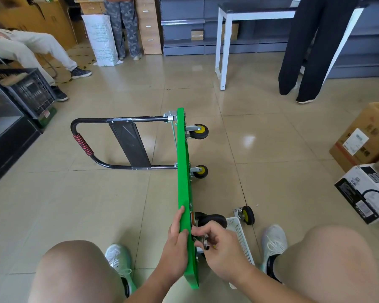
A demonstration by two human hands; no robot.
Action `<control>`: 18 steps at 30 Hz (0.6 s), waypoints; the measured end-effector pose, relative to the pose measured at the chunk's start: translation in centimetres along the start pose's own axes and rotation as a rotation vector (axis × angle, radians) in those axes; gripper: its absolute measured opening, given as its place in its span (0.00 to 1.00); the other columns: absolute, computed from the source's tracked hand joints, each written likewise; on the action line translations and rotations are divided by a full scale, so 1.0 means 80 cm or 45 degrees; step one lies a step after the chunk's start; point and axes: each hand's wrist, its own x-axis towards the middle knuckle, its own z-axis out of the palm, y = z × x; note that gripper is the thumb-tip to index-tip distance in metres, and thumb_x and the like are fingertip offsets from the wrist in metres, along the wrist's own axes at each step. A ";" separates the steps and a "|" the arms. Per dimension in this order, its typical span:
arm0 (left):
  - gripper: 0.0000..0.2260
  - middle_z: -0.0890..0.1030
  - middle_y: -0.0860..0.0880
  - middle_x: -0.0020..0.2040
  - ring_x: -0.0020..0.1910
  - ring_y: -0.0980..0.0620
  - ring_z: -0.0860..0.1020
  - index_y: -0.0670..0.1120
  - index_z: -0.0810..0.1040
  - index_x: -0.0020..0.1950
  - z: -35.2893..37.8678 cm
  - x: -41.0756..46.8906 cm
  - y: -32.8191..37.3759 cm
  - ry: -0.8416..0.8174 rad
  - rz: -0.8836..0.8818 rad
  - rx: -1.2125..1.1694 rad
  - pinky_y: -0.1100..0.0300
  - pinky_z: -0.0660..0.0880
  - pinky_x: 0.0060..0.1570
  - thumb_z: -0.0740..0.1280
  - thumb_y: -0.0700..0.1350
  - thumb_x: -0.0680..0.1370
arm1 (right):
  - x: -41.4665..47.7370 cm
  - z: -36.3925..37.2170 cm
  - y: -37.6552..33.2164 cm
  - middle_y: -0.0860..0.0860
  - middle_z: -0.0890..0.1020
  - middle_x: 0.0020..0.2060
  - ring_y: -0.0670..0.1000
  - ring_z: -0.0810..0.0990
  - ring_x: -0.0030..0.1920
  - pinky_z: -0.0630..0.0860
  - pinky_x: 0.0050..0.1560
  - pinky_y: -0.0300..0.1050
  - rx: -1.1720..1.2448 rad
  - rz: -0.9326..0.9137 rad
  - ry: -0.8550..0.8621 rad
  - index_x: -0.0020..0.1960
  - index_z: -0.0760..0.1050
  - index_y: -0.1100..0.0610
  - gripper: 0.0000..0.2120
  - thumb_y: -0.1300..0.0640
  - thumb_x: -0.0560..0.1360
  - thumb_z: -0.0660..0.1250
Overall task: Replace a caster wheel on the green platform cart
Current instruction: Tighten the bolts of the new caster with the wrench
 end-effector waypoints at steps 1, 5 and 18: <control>0.26 0.72 0.53 0.76 0.70 0.56 0.75 0.75 0.59 0.75 0.000 0.000 0.000 -0.002 -0.006 -0.006 0.48 0.68 0.75 0.54 0.49 0.82 | 0.003 0.001 0.000 0.48 0.86 0.51 0.48 0.85 0.55 0.82 0.55 0.44 -0.009 0.007 -0.006 0.50 0.80 0.59 0.13 0.74 0.75 0.66; 0.26 0.68 0.56 0.78 0.74 0.58 0.70 0.71 0.60 0.76 0.002 0.001 0.005 0.016 -0.008 -0.007 0.51 0.65 0.78 0.54 0.44 0.85 | 0.027 0.000 -0.006 0.47 0.85 0.46 0.48 0.85 0.50 0.81 0.54 0.43 -0.034 0.061 -0.038 0.46 0.76 0.57 0.11 0.73 0.75 0.65; 0.26 0.68 0.54 0.77 0.73 0.47 0.72 0.79 0.57 0.73 0.001 -0.002 0.008 0.002 -0.021 0.054 0.42 0.67 0.76 0.52 0.49 0.83 | 0.105 -0.010 -0.053 0.51 0.87 0.43 0.48 0.86 0.45 0.83 0.52 0.53 -0.065 0.308 0.001 0.48 0.81 0.58 0.07 0.65 0.72 0.75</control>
